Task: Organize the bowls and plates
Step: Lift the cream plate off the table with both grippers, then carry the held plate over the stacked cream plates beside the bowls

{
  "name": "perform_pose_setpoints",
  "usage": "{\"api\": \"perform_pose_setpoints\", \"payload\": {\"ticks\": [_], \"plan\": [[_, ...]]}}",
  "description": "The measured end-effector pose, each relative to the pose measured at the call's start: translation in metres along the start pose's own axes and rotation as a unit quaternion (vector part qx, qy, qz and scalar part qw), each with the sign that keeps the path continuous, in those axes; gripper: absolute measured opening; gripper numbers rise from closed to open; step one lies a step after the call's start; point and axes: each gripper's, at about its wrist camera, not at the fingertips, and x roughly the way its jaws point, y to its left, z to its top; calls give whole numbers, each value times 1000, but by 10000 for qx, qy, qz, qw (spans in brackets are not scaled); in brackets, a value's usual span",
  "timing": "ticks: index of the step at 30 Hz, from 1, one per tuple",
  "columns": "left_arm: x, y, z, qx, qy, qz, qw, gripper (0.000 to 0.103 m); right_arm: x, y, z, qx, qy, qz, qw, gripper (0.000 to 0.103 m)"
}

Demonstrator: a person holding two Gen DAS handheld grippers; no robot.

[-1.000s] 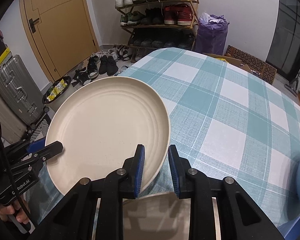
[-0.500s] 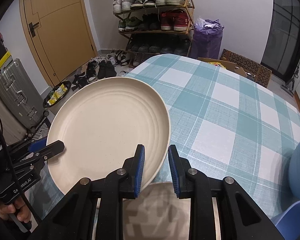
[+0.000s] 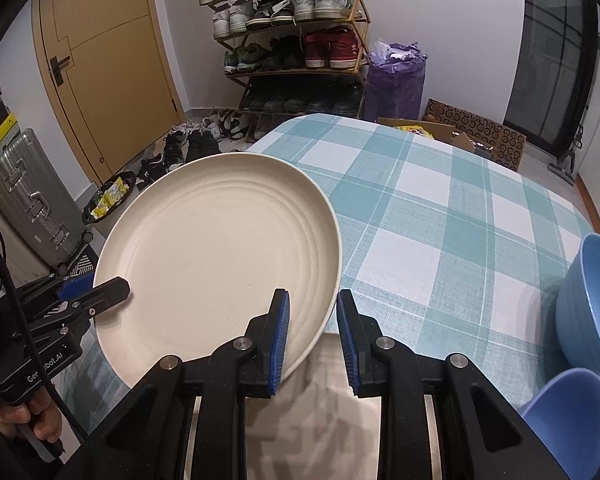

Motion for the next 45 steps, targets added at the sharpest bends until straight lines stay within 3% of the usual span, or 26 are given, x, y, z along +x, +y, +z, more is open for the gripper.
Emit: {"api": "perform_pose_setpoints", "payload": {"ticks": [21, 45], "plan": [[-4, -43, -7, 545, 120, -152, 9983, 26, -36, -32, -42, 391, 24, -248, 9989, 25], [0, -65, -14, 985, 296, -306, 9942, 26, -61, -38, -84, 701, 36, -392, 9968, 25]]}}
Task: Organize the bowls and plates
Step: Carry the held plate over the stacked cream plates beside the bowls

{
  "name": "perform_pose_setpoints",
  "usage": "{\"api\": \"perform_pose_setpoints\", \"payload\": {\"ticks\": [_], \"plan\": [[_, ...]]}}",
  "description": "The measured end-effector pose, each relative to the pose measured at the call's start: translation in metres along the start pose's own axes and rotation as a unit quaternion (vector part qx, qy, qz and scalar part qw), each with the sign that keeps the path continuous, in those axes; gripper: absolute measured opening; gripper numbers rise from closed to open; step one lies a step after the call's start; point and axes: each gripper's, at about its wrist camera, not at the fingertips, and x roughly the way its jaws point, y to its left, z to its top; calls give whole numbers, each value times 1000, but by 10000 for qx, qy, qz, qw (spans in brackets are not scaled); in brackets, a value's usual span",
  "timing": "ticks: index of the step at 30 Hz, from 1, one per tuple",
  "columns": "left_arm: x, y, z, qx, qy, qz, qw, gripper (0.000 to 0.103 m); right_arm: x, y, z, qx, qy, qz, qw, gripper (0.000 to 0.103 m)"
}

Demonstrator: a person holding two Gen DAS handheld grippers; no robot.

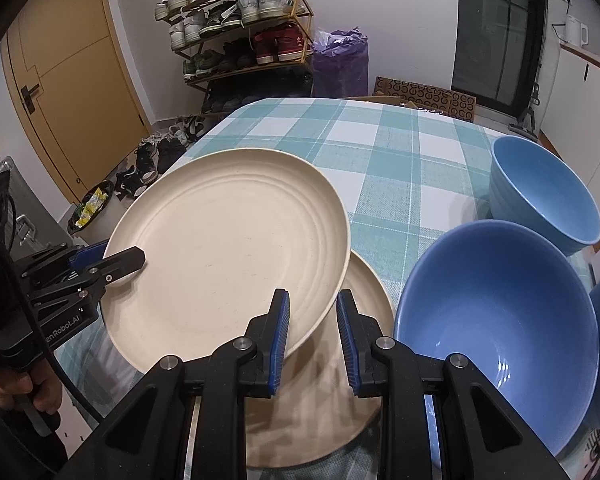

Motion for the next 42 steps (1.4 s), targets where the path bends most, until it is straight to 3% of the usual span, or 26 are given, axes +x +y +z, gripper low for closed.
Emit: {"api": "perform_pose_setpoints", "payload": {"ticks": [19, 42], "plan": [[1, -15, -5, 415, 167, -200, 9988, 26, -19, -13, -28, 348, -106, 24, 9993, 25], [10, -35, -14, 865, 443, -84, 9952, 27, -17, -20, -57, 584, -72, -39, 9983, 25]]}}
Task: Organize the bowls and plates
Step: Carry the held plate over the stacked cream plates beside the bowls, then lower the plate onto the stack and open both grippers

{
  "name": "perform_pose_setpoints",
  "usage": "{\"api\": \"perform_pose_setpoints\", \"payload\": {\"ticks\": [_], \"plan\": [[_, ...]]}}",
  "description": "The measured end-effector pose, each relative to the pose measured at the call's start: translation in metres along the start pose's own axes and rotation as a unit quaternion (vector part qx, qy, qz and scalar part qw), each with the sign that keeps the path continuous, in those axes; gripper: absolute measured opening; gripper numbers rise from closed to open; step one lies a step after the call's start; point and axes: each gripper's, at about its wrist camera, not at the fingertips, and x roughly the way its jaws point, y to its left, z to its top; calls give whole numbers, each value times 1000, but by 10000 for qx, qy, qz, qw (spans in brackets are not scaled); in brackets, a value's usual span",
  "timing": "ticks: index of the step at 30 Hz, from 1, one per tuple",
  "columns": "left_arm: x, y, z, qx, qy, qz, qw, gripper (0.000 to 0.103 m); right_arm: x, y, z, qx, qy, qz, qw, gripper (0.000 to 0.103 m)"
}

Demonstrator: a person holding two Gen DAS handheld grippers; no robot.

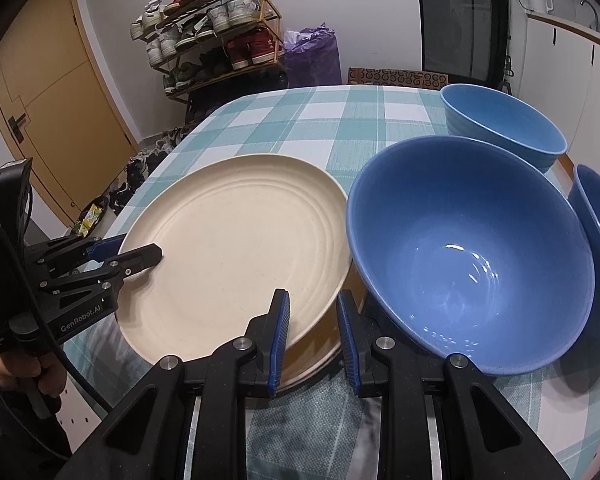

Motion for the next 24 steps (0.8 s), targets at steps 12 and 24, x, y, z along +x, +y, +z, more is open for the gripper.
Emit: {"api": "perform_pose_setpoints", "payload": {"ticks": [12, 24], "plan": [[5, -11, -2, 192, 103, 62, 9997, 27, 4, -1, -13, -117, 33, -245, 9996, 25], [13, -18, -5, 351, 203, 263, 9988, 32, 6, 2, -19, -256, 22, -383, 9989, 25]]}}
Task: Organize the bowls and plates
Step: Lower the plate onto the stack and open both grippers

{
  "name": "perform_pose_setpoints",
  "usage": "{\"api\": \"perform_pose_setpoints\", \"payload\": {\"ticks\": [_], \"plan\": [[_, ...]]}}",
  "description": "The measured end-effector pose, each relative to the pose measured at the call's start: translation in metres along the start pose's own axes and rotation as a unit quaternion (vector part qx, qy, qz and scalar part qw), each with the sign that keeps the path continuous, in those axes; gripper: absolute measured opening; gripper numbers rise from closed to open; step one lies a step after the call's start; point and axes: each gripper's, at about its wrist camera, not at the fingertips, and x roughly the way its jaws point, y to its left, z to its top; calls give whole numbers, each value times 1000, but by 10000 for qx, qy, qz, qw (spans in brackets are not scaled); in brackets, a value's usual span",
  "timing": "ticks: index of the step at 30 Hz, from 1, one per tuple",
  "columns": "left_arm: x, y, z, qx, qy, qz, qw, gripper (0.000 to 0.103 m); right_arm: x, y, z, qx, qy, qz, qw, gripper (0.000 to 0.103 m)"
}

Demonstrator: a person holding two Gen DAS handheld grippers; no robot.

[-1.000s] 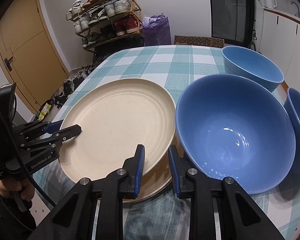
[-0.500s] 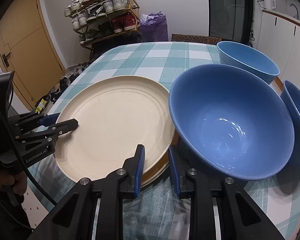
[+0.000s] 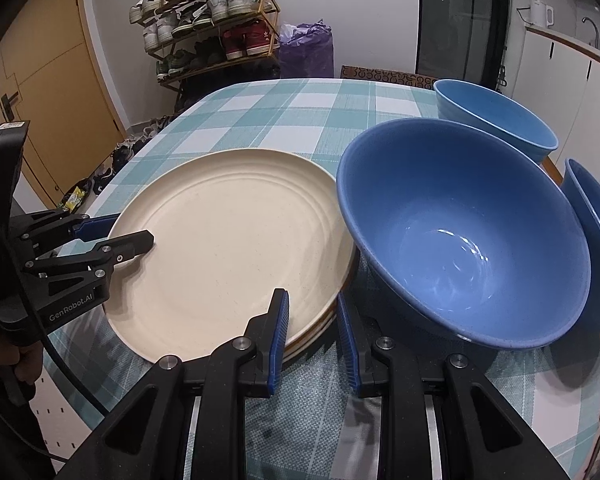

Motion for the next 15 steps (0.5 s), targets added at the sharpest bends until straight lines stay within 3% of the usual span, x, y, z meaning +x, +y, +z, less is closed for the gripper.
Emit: {"api": "perform_pose_setpoints", "payload": {"ticks": [15], "plan": [[0, -1, 0, 4, 49, -161, 9999, 47, 1, -2, 0, -49, 14, -44, 10000, 25]]}}
